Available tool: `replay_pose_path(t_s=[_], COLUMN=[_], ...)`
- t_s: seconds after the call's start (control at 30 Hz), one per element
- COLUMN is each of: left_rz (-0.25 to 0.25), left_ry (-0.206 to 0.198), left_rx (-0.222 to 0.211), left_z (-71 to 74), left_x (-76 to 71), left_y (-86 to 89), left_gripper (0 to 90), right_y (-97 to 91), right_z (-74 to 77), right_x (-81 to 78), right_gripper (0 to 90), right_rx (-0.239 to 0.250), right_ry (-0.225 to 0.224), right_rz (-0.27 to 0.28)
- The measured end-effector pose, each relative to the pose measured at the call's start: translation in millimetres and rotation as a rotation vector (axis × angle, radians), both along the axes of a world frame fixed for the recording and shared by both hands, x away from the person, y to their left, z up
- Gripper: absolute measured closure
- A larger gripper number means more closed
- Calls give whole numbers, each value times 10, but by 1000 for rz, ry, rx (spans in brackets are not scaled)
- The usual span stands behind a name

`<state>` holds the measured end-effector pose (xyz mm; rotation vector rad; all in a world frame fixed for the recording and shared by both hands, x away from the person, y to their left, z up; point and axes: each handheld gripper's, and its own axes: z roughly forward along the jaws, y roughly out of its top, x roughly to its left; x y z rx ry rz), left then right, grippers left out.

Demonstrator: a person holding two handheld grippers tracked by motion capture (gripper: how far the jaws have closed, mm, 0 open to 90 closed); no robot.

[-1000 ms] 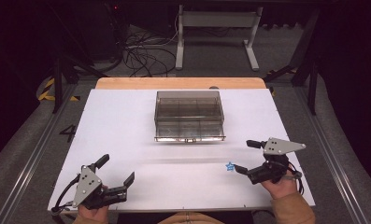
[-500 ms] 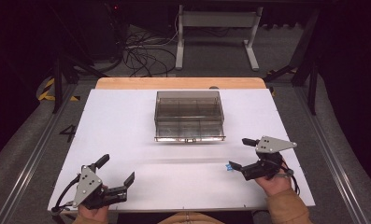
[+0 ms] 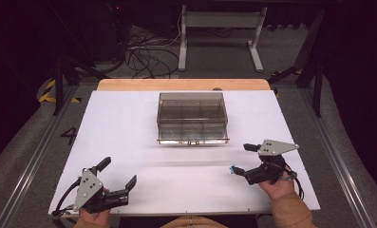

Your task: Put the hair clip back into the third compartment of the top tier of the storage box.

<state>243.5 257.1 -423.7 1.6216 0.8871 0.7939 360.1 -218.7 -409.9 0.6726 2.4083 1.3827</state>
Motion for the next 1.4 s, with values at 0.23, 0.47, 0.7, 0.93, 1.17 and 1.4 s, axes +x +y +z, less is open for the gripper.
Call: replay_pose_path(t_s=[0.23, 0.47, 0.7, 0.93, 1.17, 1.4], left_rz=[4, 4, 5, 6, 9, 10], left_ry=[1, 1, 2, 2, 3, 4], left_rx=[0, 0, 3, 3, 1, 0], left_z=[0, -1, -2, -3, -5, -5], left_x=[0, 1, 4, 6, 9, 8], left_y=[4, 3, 3, 1, -3, -3], left_gripper=[36, 36, 36, 36, 36, 36], right_y=[22, 30, 66, 97, 119, 164], right_z=[-9, -45, -102, -147, -185, -232], right_x=[-35, -21, 13, 36, 56, 56], right_gripper=[172, 267, 380, 419, 456, 489], right_rx=[-49, -109, -185, -239, -287, -337], right_ry=[8, 57, 105, 109, 108, 113], right_rz=[14, 35, 34, 18, 12, -1])
